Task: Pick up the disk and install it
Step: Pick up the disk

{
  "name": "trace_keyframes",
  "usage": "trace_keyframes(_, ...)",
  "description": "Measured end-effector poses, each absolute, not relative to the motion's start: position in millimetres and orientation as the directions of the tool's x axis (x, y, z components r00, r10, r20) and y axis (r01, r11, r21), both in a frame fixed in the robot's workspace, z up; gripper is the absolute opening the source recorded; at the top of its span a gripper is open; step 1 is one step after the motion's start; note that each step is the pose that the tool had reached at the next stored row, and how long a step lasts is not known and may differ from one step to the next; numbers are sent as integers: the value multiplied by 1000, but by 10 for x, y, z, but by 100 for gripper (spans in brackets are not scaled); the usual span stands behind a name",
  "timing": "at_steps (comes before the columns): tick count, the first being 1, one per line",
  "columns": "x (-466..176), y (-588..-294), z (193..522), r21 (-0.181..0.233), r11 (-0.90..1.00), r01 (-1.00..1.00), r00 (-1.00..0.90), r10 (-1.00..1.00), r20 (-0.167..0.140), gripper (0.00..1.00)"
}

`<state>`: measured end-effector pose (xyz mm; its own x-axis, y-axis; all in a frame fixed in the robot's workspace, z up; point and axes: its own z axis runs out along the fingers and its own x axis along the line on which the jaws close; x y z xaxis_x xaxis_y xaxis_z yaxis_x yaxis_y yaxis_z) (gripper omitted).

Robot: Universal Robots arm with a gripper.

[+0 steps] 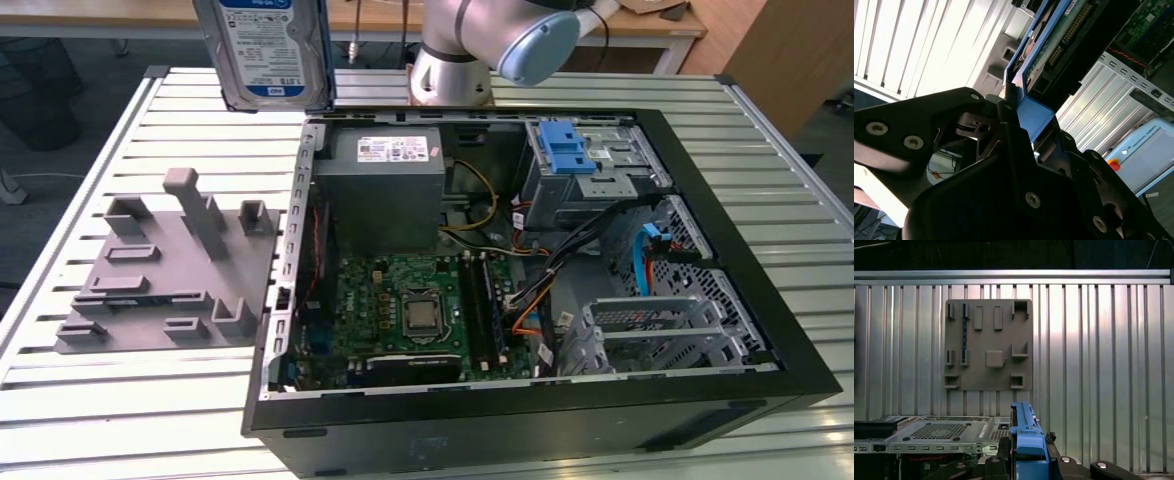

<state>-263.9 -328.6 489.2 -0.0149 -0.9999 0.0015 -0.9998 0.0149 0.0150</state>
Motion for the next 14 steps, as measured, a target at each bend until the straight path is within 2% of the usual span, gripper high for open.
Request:
trace_keyframes(7,-2590,-3294,4893,15,15,-1000,-15,-1000,2,37)
trace_keyframes(14,-2579,-3458,4892,15,15,-1000,-15,-1000,2,37)
